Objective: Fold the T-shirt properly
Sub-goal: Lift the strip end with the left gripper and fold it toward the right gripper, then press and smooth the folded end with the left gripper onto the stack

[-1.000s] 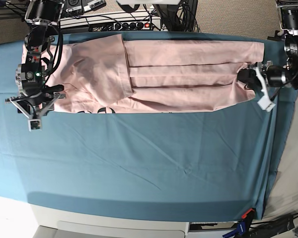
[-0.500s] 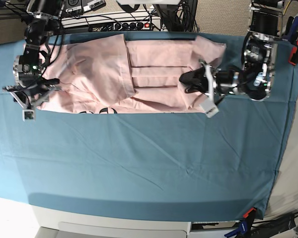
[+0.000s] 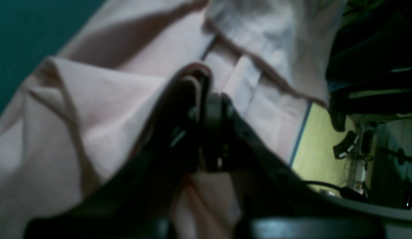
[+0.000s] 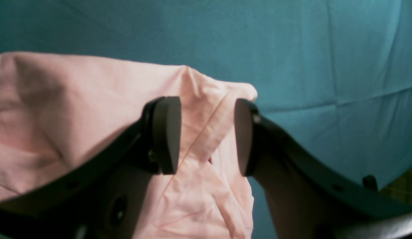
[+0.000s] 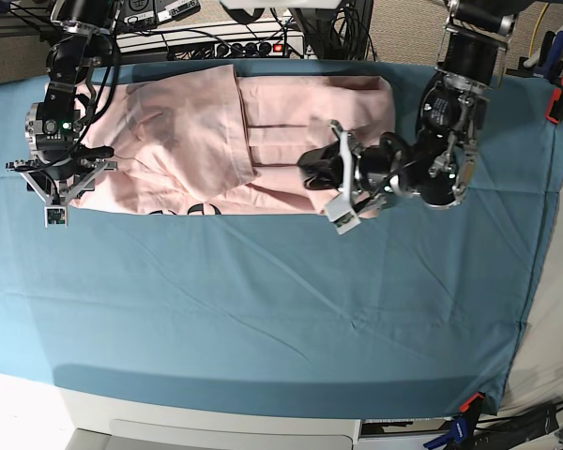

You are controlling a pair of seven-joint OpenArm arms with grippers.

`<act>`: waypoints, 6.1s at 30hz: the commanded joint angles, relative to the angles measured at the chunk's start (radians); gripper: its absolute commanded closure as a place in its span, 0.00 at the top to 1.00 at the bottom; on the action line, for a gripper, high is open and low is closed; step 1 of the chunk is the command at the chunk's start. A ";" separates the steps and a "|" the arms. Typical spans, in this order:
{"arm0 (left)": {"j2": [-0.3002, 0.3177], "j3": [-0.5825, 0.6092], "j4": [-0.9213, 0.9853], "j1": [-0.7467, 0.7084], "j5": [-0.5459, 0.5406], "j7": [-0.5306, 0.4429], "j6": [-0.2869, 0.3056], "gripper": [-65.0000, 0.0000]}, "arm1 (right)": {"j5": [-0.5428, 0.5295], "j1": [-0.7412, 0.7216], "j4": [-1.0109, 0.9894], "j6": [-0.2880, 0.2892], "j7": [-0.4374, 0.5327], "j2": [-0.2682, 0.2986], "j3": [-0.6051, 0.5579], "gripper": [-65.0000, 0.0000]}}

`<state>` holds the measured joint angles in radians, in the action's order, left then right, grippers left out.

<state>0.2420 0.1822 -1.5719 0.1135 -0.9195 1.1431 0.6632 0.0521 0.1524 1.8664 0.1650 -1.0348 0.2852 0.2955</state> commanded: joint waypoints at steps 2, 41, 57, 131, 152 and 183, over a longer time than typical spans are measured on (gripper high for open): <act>-0.021 -0.001 -0.016 0.019 -0.001 -0.035 0.007 0.00 | 0.004 -0.011 0.017 -0.005 0.023 0.017 0.006 0.41; -0.141 -0.070 -0.016 0.069 -0.035 -0.060 -0.106 0.00 | 0.004 0.016 0.017 -0.005 0.049 0.017 0.006 0.41; -0.146 -0.067 -0.016 0.038 -0.159 0.009 -0.073 0.00 | -0.019 0.017 0.016 -0.005 0.053 0.017 0.006 0.41; -0.140 -0.015 -0.015 0.069 0.021 0.017 -0.042 0.00 | -0.035 0.016 0.016 -0.005 0.066 0.017 0.006 0.41; -0.208 0.149 -0.015 -0.059 0.211 -0.067 -0.161 0.00 | -0.037 0.016 0.016 -0.005 0.071 0.017 0.006 0.41; -0.278 0.260 -0.011 0.022 0.378 -0.200 -0.115 0.00 | -0.053 0.016 0.016 -0.005 0.073 0.017 0.006 0.41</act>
<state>-0.0238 0.4400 -1.5700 0.1169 -0.5240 0.9668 0.5426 -0.0029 0.1776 1.8664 0.1646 -0.9894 0.2852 0.2955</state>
